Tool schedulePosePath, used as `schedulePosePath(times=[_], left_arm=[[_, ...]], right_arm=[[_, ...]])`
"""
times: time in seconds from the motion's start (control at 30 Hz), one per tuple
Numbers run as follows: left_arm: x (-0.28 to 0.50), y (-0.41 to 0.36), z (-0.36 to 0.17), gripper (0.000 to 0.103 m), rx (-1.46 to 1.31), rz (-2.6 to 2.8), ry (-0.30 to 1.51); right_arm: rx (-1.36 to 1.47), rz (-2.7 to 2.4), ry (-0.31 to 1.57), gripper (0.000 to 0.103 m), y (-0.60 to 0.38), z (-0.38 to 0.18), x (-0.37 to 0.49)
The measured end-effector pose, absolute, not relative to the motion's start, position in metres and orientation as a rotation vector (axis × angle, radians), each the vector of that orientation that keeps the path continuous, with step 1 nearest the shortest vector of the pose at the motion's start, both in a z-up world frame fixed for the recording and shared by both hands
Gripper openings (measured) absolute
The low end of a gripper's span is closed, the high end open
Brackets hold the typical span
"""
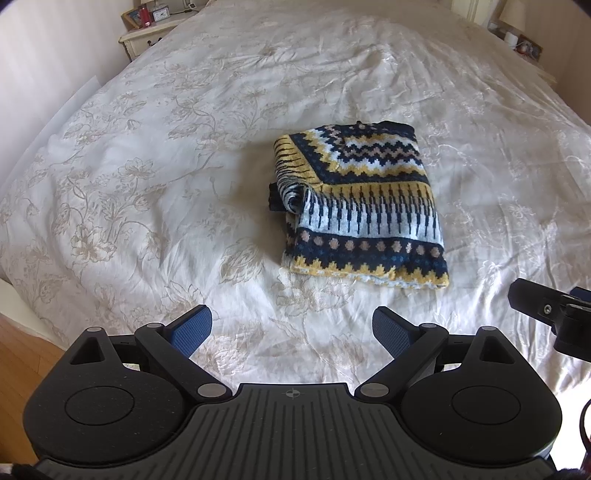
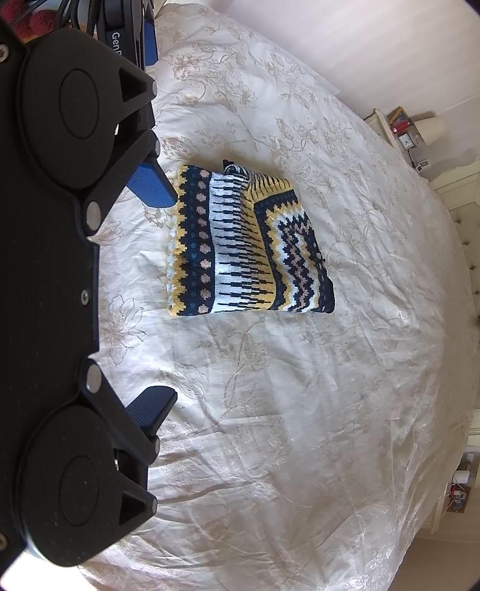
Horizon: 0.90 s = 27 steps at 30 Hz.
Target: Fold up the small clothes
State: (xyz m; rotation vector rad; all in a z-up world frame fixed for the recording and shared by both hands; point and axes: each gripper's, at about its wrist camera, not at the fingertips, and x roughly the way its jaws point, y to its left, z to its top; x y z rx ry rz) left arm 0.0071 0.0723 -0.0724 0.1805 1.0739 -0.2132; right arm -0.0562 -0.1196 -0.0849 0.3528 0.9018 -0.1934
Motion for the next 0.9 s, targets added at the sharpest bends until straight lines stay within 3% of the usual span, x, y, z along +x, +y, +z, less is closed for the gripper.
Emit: schedulePosePath(times=[0.9], left_arm=[[0.020, 0.075, -0.079, 0.095, 0.189, -0.209, 1.099]], right_arm=[[0.363, -0.183, 0.940, 0.102, -0.114, -0.094, -0.042]])
